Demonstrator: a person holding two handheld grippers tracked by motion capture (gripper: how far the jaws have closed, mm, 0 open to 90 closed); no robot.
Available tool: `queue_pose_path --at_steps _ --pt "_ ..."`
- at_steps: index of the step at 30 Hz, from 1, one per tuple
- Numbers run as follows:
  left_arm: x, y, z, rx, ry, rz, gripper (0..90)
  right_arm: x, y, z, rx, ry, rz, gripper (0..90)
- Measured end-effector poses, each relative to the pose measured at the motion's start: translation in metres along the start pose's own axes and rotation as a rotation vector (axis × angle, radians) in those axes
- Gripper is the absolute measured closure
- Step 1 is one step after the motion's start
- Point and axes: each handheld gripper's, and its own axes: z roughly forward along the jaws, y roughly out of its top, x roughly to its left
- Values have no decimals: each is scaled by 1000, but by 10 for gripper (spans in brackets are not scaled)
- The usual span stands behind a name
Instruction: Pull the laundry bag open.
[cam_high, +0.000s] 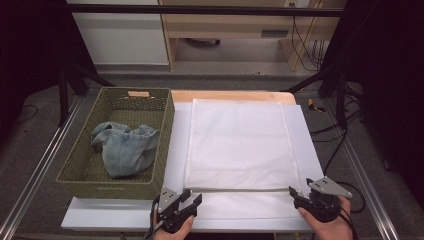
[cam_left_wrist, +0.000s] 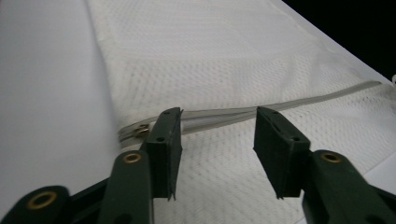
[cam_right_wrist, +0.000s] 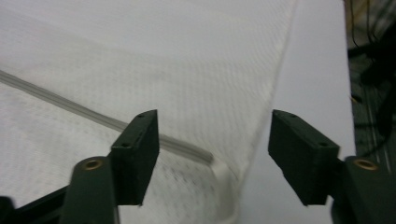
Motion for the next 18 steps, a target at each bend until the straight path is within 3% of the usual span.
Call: queue_pose_path --at_steps 3,6,10,11,12,13,15,18 --pt "-11 7 6 28 -4 81 436 11 13 2 -32 48 -36 242" --pt "-15 18 12 43 -38 107 380 23 23 10 -28 114 -97 196" --pt "-14 32 20 66 -77 129 304 37 34 26 9 185 -174 294" --pt "-14 36 22 78 -72 156 290 40 36 30 10 204 -189 358" --pt "-14 39 23 87 -70 190 283 43 39 34 12 227 -206 365" --pt "-15 42 24 84 -64 206 282 46 42 38 16 245 -215 375" --pt "-14 46 28 85 -68 220 277 50 48 46 21 261 -239 479" --pt "-15 46 31 98 -63 292 270 55 55 60 36 288 -283 562"
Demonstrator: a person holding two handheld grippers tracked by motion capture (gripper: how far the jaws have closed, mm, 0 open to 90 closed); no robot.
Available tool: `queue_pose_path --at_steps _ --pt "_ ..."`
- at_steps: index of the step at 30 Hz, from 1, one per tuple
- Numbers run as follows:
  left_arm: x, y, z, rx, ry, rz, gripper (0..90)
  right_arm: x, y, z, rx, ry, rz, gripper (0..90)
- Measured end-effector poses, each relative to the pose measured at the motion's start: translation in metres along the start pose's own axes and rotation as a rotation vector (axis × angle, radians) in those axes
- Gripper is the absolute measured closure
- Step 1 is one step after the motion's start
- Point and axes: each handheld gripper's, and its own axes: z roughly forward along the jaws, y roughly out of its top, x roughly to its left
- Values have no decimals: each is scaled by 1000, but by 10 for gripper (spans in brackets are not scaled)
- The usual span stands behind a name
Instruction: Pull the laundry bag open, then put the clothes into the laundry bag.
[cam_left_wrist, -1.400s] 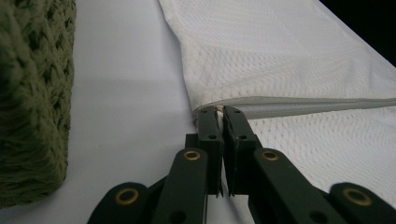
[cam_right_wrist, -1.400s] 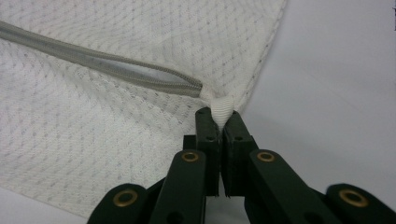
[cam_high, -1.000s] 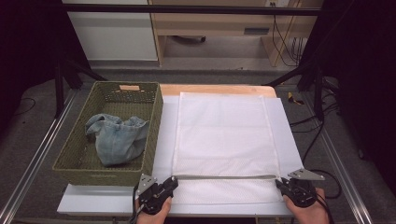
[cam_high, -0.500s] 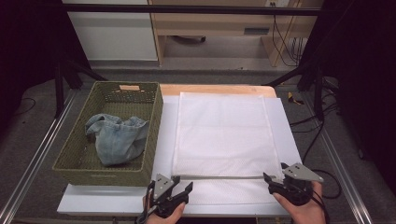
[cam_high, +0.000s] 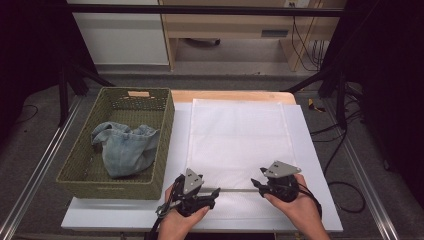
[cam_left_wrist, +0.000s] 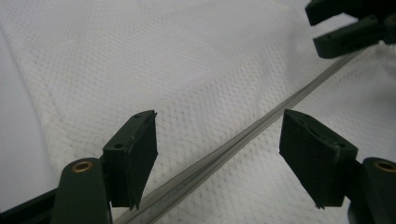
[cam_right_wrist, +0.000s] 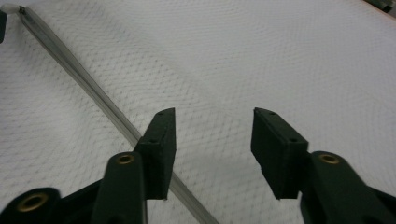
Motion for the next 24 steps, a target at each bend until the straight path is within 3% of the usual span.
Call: queue_pose_path --at_steps 5,8,11,24 --pt "2 -12 -4 -5 -19 0 249 2 2 26 34 45 -39 661" --pt "5 -17 -8 -23 -35 -49 229 6 2 36 40 74 -47 671" --pt "3 -19 -7 -12 -36 -21 206 9 3 41 37 79 -57 670" --pt "6 -20 -16 -24 -21 -27 198 16 1 50 76 113 -75 529"
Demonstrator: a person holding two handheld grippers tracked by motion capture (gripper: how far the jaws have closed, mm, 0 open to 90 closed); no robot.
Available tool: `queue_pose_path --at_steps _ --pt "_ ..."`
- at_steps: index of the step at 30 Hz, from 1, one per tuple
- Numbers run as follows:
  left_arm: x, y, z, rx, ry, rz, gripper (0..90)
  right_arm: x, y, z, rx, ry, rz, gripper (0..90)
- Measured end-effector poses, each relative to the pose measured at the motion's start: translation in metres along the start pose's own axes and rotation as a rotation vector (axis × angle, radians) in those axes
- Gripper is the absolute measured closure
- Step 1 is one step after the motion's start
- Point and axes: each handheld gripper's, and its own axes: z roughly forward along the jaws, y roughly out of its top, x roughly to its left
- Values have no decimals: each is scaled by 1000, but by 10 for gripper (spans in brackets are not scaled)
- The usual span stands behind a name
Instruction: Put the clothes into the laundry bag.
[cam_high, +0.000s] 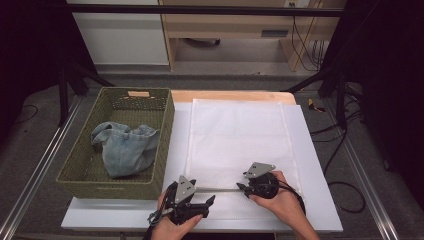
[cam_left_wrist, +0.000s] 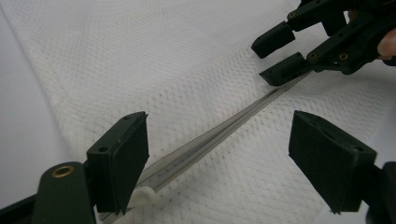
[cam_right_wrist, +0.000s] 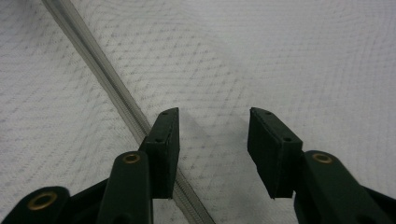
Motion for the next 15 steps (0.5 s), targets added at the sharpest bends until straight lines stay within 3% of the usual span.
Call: queue_pose_path --at_steps 15 --pt "-1 1 -2 3 1 14 195 3 -4 0 9 50 3 439"
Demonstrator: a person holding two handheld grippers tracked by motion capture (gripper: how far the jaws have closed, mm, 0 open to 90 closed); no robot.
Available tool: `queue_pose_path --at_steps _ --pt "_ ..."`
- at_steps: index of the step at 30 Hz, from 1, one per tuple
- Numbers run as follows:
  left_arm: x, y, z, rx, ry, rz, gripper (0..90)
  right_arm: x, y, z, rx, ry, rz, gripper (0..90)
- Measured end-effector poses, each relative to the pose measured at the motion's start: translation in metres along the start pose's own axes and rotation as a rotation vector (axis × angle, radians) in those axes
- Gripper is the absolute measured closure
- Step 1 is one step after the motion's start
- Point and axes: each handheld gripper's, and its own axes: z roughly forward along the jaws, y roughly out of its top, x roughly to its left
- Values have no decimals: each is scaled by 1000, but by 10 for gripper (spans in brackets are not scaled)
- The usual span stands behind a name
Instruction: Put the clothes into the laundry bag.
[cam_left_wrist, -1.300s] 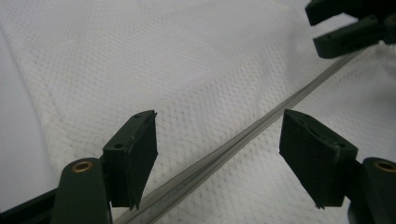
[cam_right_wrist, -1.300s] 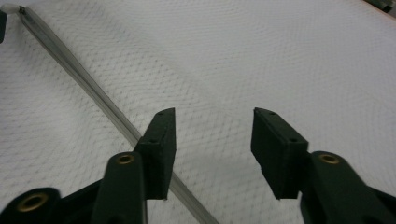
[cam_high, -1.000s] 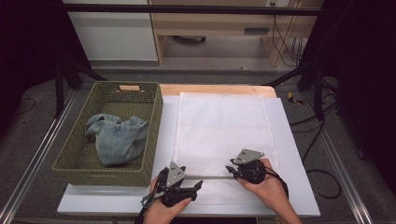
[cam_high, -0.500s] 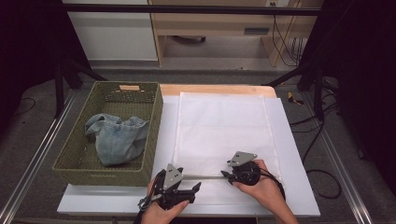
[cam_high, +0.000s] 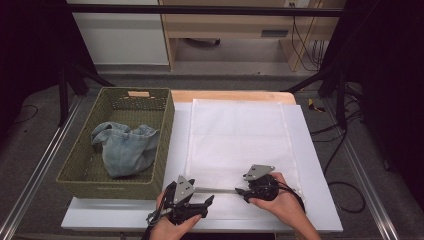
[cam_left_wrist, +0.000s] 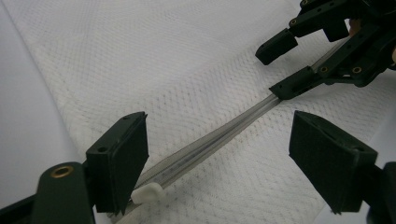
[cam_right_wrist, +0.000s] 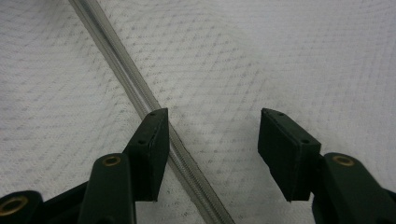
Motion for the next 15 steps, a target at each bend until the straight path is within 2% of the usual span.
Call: queue_pose_path --at_steps 6,9,12,15 --pt "-3 -1 2 7 -2 9 195 -2 0 3 1 -12 11 438" --pt "-4 0 2 8 -3 12 195 -5 0 4 1 -1 25 449" --pt "-3 0 1 6 1 13 195 -8 -1 5 0 41 59 529" --pt "-3 1 1 6 4 15 195 -7 -1 5 -8 41 64 630"
